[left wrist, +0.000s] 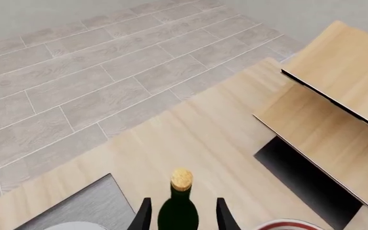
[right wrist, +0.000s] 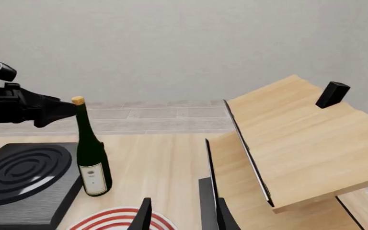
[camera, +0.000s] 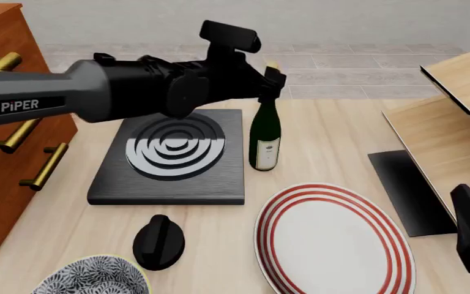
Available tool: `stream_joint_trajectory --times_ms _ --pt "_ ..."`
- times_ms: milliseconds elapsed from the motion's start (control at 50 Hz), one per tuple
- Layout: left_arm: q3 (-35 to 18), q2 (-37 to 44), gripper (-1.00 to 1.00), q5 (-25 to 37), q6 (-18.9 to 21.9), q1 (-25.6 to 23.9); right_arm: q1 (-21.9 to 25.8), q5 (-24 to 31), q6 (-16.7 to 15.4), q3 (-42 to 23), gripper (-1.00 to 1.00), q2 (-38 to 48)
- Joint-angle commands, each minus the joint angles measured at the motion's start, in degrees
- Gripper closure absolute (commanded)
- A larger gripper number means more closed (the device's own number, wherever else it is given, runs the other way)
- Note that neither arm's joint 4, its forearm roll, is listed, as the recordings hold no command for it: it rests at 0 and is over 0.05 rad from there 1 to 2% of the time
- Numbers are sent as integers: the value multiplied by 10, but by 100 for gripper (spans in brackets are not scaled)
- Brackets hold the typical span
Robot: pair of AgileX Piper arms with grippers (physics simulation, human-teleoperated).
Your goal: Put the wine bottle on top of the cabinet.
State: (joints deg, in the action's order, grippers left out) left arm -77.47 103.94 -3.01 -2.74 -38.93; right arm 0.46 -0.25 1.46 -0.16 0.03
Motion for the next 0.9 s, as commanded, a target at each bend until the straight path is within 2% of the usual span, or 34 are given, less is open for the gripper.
stream_joint_trajectory --times_ms 20,260,520,640,900 --pt "-14 24 -100 -4 5 4 2 -1 -2 0 -100 0" --pt "-34 38 -100 11 10 10 5 0 -2 0 -100 0" --pt "-38 68 -100 -3 2 5 4 -1 0 1 -100 0" --pt "-66 83 -100 13 8 5 5 -4 1 0 -100 0" --pt "-87 91 -100 29 29 -5 4 -1 7 1 -100 0"
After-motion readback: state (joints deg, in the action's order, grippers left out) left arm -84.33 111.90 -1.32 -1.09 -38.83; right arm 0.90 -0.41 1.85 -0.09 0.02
